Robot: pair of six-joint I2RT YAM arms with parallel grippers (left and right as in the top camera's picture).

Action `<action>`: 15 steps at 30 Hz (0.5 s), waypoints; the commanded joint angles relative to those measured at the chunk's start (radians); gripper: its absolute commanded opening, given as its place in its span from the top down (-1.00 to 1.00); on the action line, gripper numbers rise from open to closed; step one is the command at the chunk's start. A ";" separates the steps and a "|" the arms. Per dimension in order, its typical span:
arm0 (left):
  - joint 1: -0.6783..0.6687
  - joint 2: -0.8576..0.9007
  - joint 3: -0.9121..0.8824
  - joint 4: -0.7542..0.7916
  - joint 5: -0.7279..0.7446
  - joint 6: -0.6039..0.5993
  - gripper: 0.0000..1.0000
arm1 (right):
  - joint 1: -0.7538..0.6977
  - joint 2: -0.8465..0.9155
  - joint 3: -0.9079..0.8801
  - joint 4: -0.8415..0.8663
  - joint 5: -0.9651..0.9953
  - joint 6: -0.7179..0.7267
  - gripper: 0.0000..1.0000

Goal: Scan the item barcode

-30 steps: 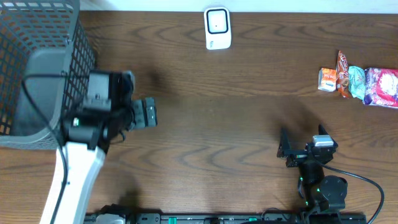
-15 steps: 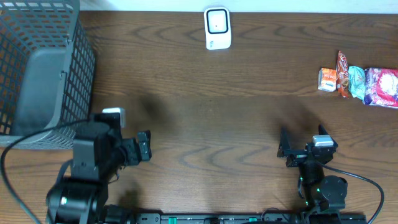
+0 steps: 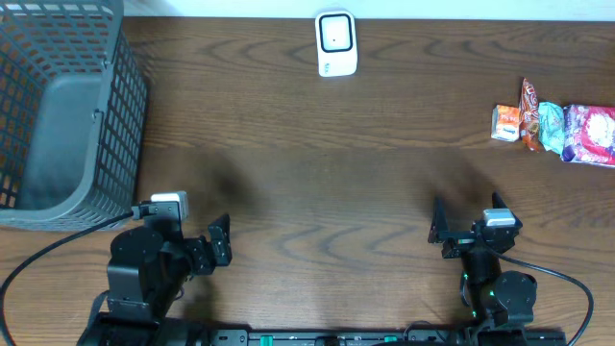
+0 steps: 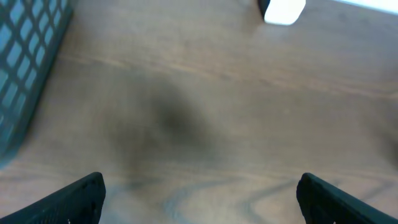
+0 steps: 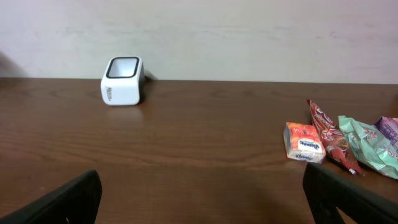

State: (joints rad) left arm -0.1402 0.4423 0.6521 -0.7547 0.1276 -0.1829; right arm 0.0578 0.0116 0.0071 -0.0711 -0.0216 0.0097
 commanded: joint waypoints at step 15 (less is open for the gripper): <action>0.073 -0.300 -0.266 0.195 -0.009 0.005 -0.96 | 0.008 -0.006 -0.001 -0.006 0.008 -0.014 -0.99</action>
State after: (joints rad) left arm -0.0776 0.1913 0.4160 -0.5861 0.1276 -0.1829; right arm 0.0578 0.0116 0.0071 -0.0711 -0.0216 0.0097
